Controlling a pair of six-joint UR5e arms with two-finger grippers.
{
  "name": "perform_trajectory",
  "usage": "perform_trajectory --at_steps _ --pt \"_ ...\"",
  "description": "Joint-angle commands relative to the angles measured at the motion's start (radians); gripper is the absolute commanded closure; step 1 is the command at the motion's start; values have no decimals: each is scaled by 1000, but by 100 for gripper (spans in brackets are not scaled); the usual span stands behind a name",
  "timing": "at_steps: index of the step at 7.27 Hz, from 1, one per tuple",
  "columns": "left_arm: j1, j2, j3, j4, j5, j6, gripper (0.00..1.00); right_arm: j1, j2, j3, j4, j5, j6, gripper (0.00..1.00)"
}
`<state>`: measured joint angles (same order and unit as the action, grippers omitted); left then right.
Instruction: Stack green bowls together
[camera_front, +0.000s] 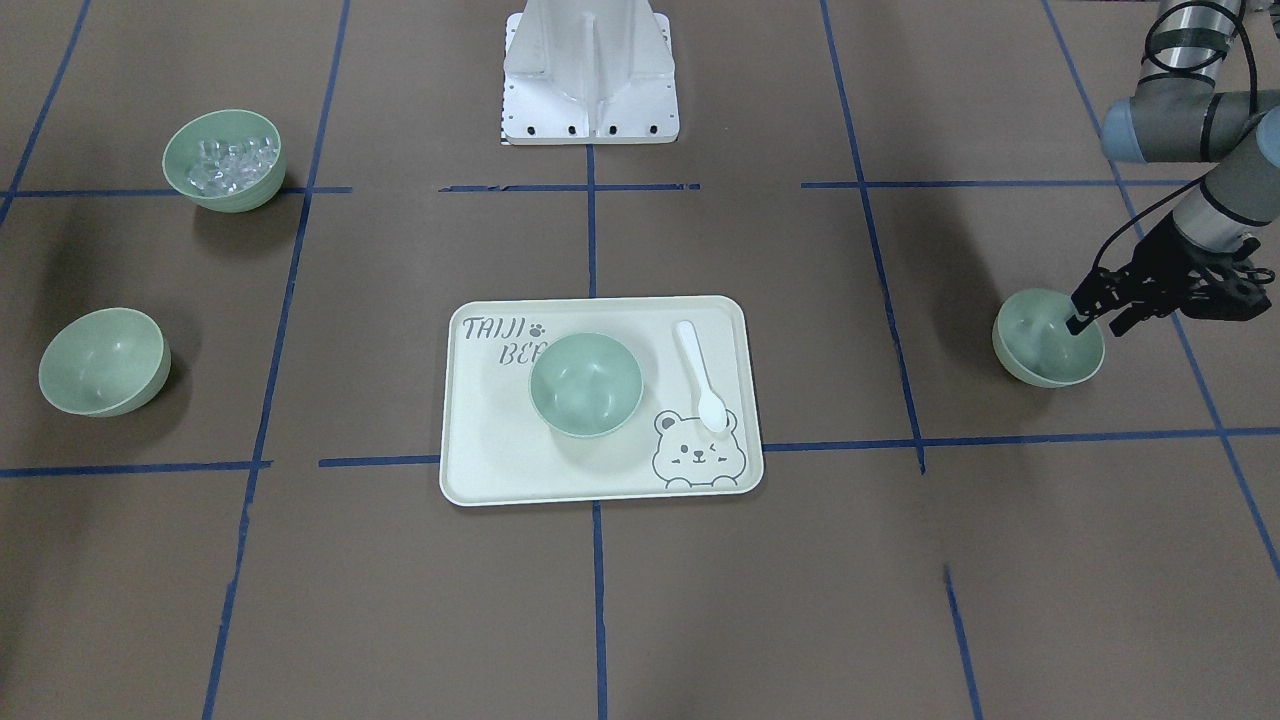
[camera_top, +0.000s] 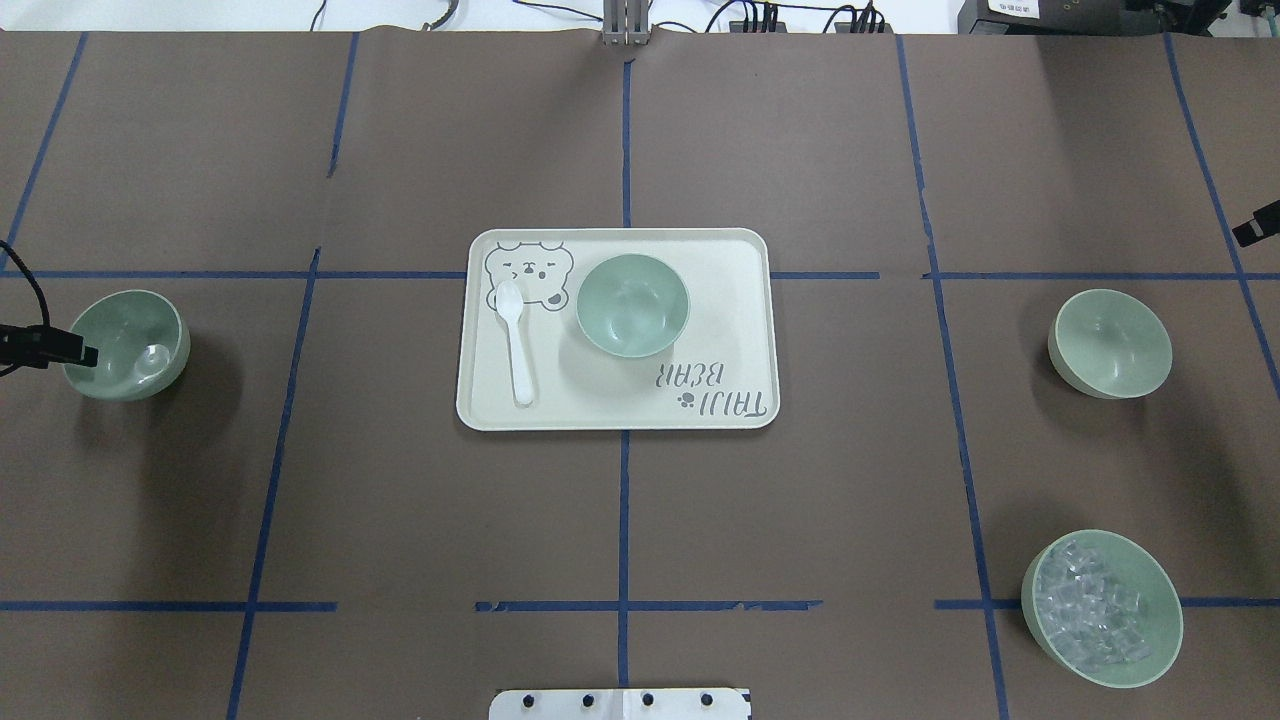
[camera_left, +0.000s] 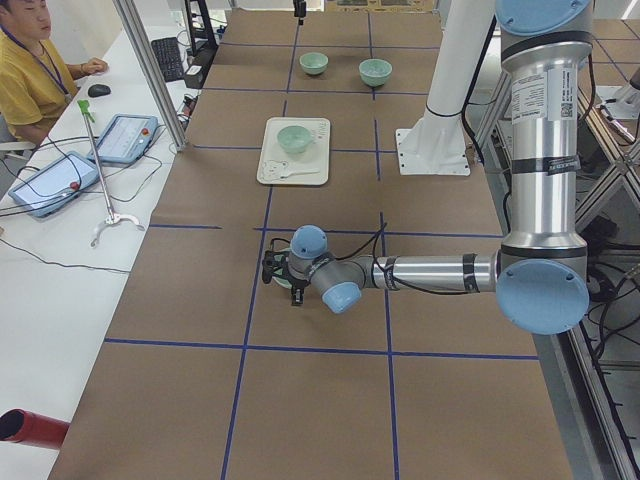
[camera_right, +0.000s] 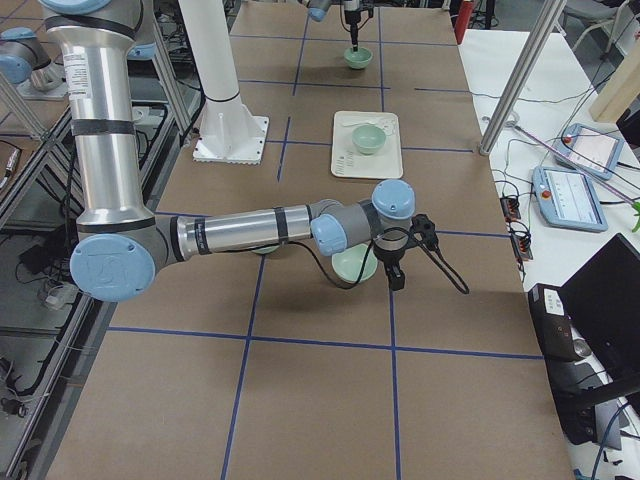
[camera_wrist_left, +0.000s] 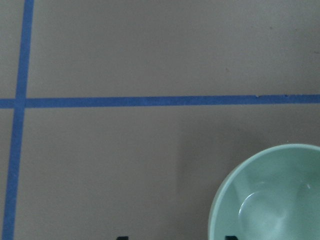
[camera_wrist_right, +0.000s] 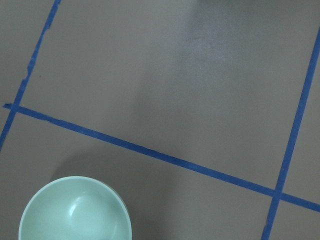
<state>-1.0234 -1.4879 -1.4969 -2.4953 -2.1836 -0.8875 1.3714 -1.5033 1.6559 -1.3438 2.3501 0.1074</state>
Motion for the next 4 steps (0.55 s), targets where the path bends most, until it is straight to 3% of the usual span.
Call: perform_trajectory --at_steps 1,3,4 --pt "8 -5 -5 -10 -4 -21 100 0 0 1 0 0 0 0" --pt "6 -5 -55 12 -13 -22 100 0 0 2 0 0 -2 0" --pt "5 -12 -86 53 -72 -22 100 0 0 2 0 0 0 0"
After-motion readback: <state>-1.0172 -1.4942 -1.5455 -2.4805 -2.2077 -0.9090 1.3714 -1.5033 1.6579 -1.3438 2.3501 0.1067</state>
